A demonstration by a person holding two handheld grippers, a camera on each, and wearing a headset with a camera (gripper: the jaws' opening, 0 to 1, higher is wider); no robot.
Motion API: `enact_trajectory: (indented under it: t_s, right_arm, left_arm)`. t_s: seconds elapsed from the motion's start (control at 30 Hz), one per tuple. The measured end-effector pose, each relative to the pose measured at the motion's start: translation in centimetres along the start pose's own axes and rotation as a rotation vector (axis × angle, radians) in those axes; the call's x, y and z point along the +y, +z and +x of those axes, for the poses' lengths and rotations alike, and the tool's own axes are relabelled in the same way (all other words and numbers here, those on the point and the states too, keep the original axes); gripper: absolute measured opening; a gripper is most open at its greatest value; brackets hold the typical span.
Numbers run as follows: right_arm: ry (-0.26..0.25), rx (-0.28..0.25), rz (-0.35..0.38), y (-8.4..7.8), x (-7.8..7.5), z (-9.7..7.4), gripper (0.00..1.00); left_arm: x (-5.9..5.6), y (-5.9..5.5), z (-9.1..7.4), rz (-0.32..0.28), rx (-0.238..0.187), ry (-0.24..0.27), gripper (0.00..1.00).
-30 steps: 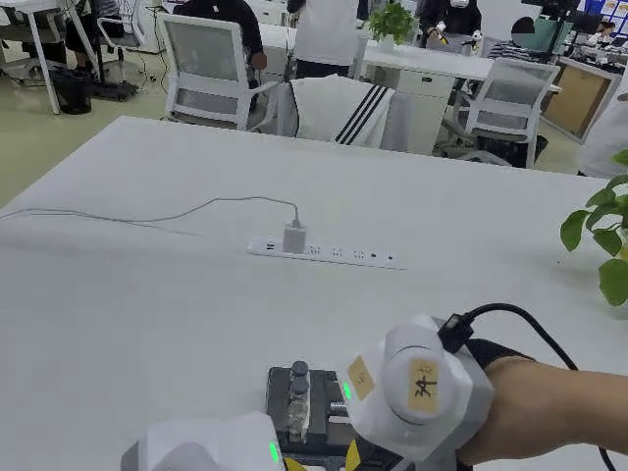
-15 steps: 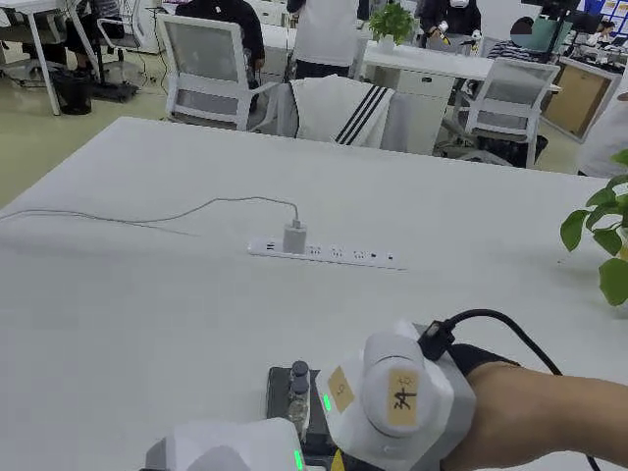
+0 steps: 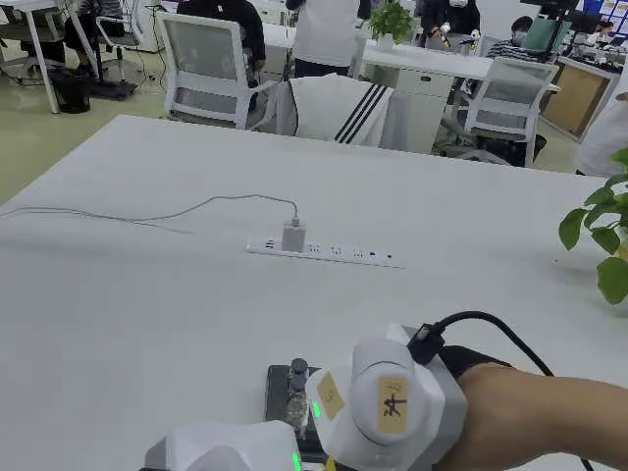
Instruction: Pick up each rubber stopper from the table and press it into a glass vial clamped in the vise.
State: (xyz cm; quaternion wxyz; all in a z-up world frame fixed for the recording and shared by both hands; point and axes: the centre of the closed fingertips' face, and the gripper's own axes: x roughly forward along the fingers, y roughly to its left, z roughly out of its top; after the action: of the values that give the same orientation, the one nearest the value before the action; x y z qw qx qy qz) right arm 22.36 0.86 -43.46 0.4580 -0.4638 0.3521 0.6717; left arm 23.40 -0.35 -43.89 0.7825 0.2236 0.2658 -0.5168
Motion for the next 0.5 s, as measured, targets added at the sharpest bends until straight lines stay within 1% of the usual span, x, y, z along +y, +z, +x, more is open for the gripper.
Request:
enact_trajectory:
  t_s: [0.17, 0.37, 0.5]
  right_arm:
    - [0.004, 0.028, -0.007, -0.04, 0.14, 0.17, 0.05]
    - [0.008, 0.025, 0.002, 0.0, 0.17, 0.19, 0.06]
    - [0.023, 0.023, 0.002, -0.04, 0.42, 0.32, 0.06]
  left_arm:
    - [-0.18, -0.14, 0.2, -0.002, 0.015, -0.006, 0.05]
    - [-0.21, -0.22, 0.17, -0.024, 0.013, -0.002, 0.04]
    - [-0.45, -0.34, 0.2, -0.057, 0.008, -0.006, 0.04]
